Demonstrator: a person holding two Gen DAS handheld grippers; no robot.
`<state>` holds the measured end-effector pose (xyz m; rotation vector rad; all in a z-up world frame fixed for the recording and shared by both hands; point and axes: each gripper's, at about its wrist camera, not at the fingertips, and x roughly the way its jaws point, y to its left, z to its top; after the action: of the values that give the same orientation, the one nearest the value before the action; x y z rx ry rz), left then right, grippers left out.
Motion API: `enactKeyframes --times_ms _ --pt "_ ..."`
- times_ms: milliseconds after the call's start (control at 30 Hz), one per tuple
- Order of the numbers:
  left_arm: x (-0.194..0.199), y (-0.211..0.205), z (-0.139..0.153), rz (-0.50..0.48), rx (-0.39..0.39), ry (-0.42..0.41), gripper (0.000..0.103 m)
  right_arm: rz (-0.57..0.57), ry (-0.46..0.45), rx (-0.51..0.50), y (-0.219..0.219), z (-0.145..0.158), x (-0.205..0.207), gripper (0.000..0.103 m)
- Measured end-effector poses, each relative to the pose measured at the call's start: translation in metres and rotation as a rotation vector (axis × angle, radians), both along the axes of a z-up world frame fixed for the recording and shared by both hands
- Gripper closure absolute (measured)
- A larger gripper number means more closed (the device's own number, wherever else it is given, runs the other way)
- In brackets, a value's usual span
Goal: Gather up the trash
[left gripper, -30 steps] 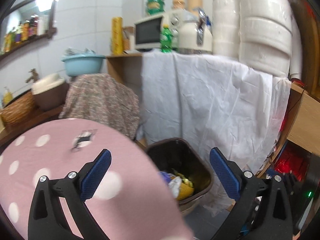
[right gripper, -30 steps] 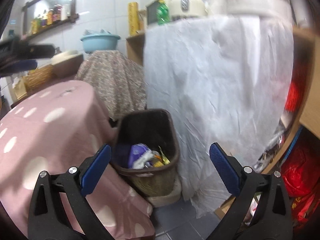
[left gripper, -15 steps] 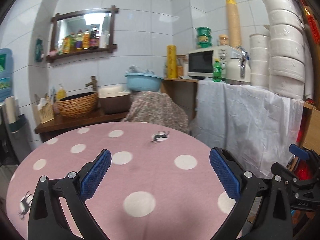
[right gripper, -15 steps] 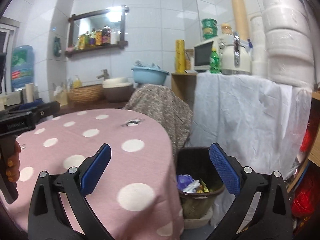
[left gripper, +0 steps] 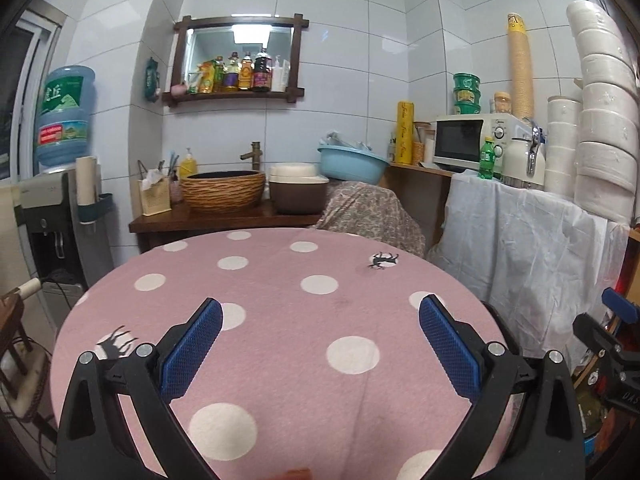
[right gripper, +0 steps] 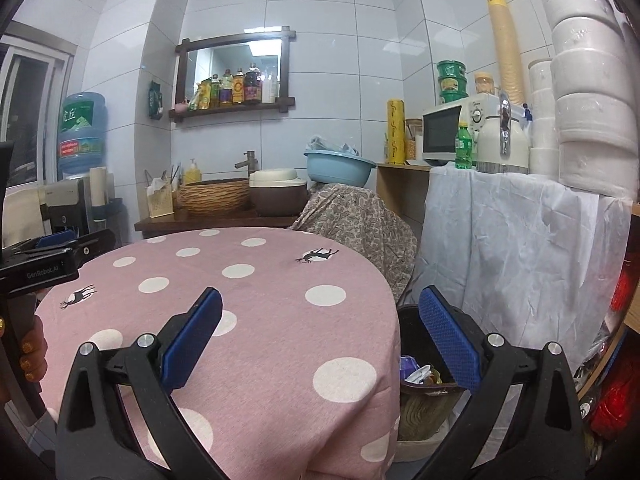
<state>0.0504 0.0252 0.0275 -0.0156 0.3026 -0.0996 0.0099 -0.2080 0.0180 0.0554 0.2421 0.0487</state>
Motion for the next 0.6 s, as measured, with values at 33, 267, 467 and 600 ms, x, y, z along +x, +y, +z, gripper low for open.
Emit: enactKeyframes --times_ms 33,267,467,600 --pt "-0.004 0.002 -0.001 0.014 0.004 -0.007 0.005 0.006 0.0 0.001 0.002 0.0 -0.003 0.006" --pt "-0.015 0.006 -0.003 0.053 0.02 -0.021 0.005 0.036 -0.008 0.017 0.008 0.0 -0.013 0.006" --pt "-0.019 0.0 -0.008 0.045 0.044 -0.02 0.005 0.055 -0.028 0.006 0.013 0.004 -0.018 0.006" --pt "-0.02 -0.001 -0.008 0.042 0.055 -0.024 0.005 0.067 -0.031 0.016 0.011 0.005 -0.018 0.006"
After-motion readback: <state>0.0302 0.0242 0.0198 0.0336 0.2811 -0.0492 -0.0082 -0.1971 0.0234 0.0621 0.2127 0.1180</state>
